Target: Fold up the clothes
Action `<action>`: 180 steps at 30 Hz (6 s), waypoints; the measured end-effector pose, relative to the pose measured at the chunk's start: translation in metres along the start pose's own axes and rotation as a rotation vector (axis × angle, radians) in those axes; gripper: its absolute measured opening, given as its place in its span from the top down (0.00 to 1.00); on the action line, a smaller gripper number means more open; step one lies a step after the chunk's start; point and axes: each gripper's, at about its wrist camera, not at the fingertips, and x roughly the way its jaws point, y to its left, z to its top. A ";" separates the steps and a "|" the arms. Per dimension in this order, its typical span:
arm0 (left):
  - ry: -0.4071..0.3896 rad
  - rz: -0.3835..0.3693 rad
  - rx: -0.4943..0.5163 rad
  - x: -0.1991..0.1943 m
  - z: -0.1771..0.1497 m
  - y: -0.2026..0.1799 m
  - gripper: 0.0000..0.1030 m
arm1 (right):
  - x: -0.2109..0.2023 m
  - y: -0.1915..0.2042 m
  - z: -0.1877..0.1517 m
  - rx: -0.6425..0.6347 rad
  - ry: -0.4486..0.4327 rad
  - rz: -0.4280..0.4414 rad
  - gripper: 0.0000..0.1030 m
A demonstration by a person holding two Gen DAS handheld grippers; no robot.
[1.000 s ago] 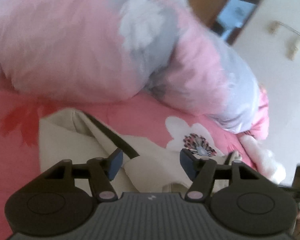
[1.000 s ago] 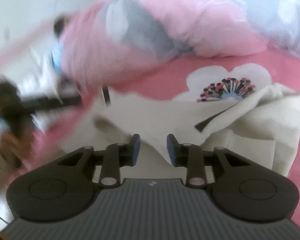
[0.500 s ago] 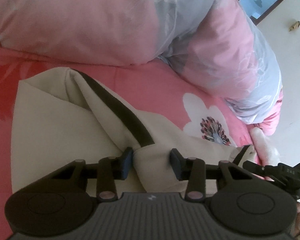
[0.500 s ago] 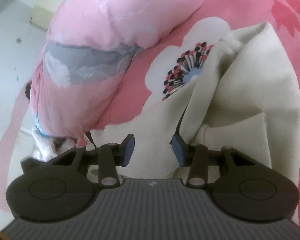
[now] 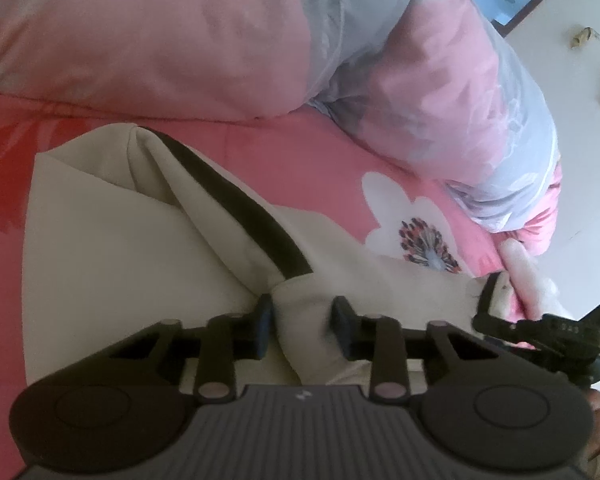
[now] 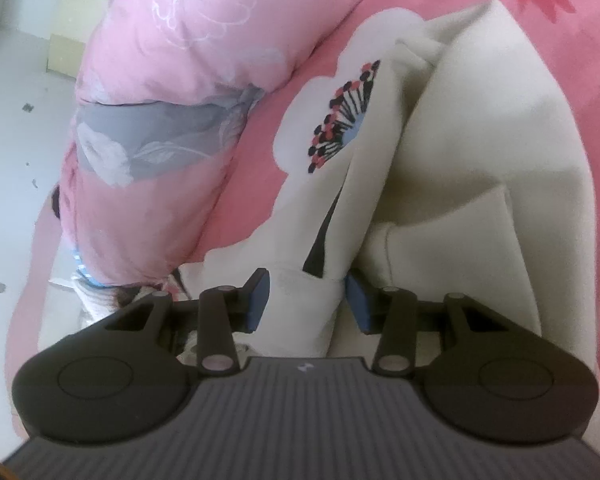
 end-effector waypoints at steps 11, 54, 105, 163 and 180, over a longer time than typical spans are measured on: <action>-0.061 -0.050 -0.049 0.015 0.001 0.009 0.74 | 0.004 0.013 0.026 -0.065 -0.106 -0.002 0.86; -0.213 0.231 0.386 -0.016 -0.056 -0.035 0.68 | 0.045 0.104 -0.068 -0.764 -0.171 -0.248 0.82; -0.235 -0.033 0.156 -0.004 -0.069 -0.010 0.88 | 0.265 0.199 0.020 -0.543 0.443 0.083 0.51; -0.231 -0.044 0.142 -0.029 -0.070 0.009 0.88 | 0.284 0.279 -0.039 -1.266 0.387 -0.096 0.91; -0.228 -0.044 0.138 -0.048 -0.083 0.022 0.88 | -0.019 0.168 0.050 -0.759 -0.199 -0.326 0.86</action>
